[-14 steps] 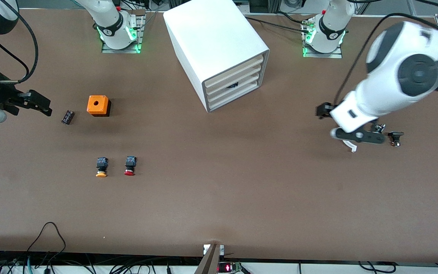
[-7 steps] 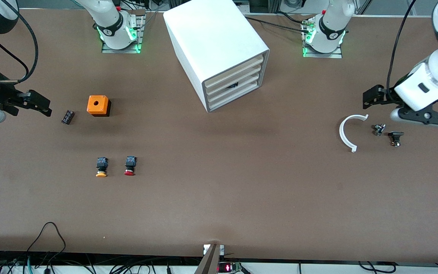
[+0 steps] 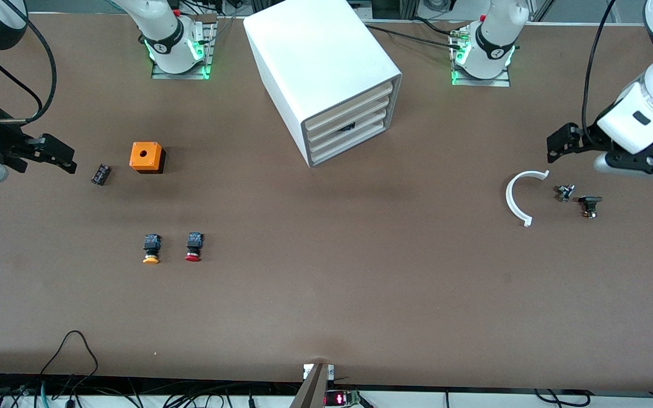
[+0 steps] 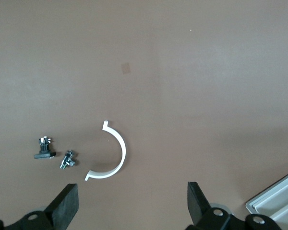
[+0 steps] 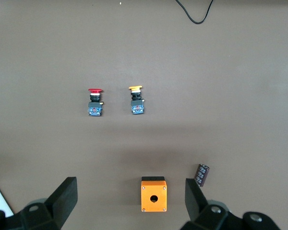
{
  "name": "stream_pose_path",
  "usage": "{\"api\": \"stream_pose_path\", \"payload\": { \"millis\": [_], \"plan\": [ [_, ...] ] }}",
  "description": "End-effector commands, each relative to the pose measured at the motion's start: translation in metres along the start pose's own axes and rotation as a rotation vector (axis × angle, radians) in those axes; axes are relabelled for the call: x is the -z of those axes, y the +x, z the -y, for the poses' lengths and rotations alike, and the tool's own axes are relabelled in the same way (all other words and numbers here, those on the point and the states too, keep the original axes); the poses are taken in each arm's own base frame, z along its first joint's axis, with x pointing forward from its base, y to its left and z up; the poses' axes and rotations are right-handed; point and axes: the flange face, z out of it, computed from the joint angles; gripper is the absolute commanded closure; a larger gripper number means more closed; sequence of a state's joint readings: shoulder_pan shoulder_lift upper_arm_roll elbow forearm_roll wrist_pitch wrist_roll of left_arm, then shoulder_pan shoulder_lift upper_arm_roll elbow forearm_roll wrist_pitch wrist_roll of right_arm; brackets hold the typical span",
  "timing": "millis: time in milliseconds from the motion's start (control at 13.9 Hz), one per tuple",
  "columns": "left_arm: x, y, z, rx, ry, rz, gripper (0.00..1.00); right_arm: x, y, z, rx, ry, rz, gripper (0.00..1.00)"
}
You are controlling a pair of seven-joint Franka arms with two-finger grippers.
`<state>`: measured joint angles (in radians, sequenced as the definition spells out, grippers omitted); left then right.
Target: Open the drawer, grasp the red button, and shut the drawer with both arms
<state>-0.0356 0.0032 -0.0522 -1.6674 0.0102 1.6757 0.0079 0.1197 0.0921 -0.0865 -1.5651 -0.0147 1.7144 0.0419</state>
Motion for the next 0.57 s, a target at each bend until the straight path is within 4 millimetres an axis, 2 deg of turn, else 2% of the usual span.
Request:
{"api": "stream_pose_path", "payload": {
  "millis": [0, 143, 359, 502],
  "plan": [
    [0.0063, -0.0250, -0.0007, -0.003, -0.006, -0.016, 0.00, 0.0079, -0.0013, 0.0007, 0.007, 0.001, -0.010, 0.01],
    [0.0041, -0.0236, 0.0018, 0.001, -0.006, 0.002, 0.00, 0.0077, -0.0008, -0.0001, 0.005, 0.000, -0.010, 0.01],
    [0.0045, -0.0239, -0.0082, -0.014, -0.003, 0.005, 0.00, 0.0098, -0.0022, 0.0007, 0.005, 0.000, 0.000, 0.01],
    [0.0076, -0.0246, -0.0040, -0.006, -0.004, 0.004, 0.00, 0.0124, -0.0017, 0.0015, 0.007, -0.002, 0.005, 0.01]
  ]
}}
